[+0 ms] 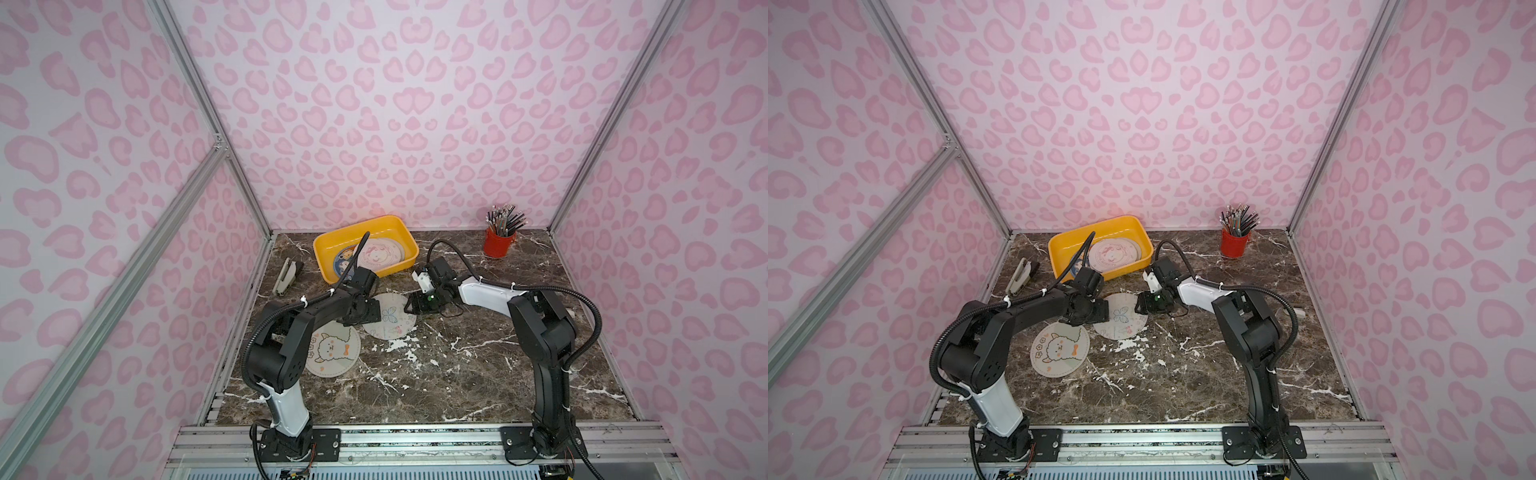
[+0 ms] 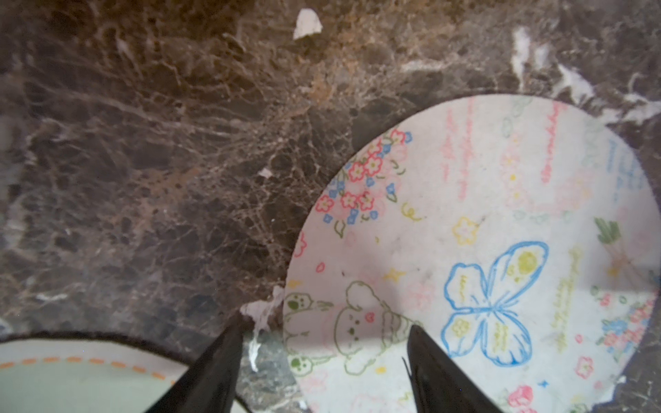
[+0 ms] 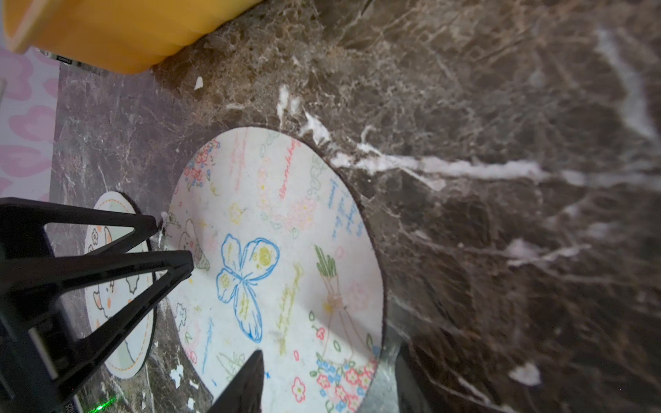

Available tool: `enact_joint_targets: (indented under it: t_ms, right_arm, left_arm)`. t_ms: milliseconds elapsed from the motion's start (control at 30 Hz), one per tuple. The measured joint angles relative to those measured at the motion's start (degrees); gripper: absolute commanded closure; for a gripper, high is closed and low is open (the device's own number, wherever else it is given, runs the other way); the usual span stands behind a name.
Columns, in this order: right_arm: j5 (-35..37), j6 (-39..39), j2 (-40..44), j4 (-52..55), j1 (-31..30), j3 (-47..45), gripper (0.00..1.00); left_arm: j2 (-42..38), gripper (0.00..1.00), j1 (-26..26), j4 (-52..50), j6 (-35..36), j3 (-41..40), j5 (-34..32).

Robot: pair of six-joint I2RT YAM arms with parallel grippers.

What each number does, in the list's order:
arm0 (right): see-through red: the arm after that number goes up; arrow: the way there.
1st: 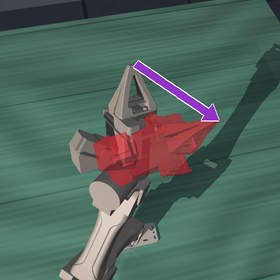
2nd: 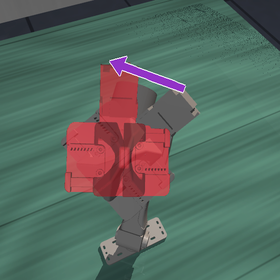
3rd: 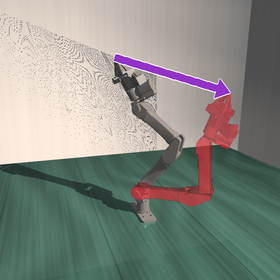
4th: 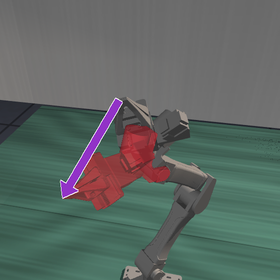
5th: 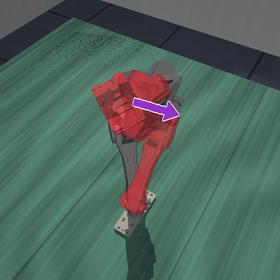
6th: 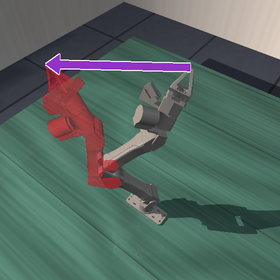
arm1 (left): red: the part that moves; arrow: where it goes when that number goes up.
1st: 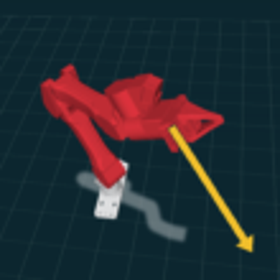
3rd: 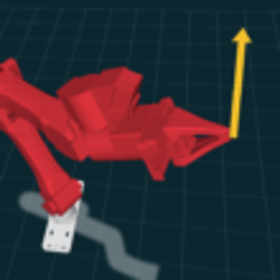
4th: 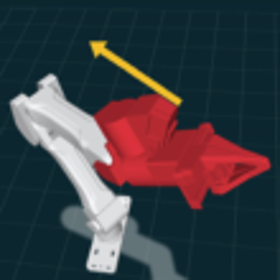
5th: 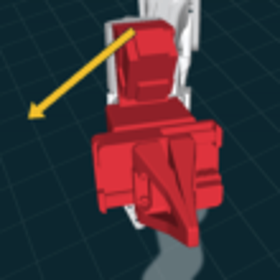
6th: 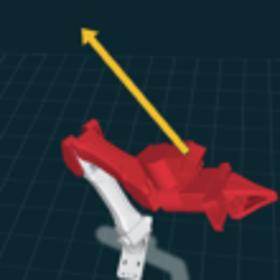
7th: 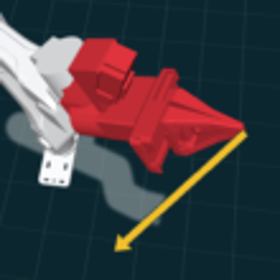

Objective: Put the coasters into the storage box
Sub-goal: Move the coaster to the center of the board, then pick up the coaster from the center of the board.

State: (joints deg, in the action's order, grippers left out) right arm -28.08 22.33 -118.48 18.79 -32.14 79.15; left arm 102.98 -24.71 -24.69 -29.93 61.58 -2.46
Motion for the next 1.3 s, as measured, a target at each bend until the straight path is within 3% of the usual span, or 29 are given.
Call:
enact_joint_targets:
  t_ms: [267,833,1067,1300]
  right_arm:
    - [-0.5,0.4,-1.4,0.1,-0.1,1.6,0.49]
    - [-1.9,0.6,-2.1,-0.3,-0.1,1.8,0.52]
    - [-2.2,0.6,-2.1,-0.9,0.0,1.5,0.52]
    - [-2.6,0.6,-2.0,-2.3,0.1,0.5,0.64]
  left_arm:
    - [1.0,0.34,-0.1,2.5,0.5,0.2,-0.2]
    - [1.6,0.50,-1.1,5.7,-0.2,-0.5,-2.0]
    - [1.5,0.62,-1.2,7.1,-0.5,-1.0,-1.8]
    - [1.4,0.64,-1.2,8.4,-1.0,-1.5,-1.0]
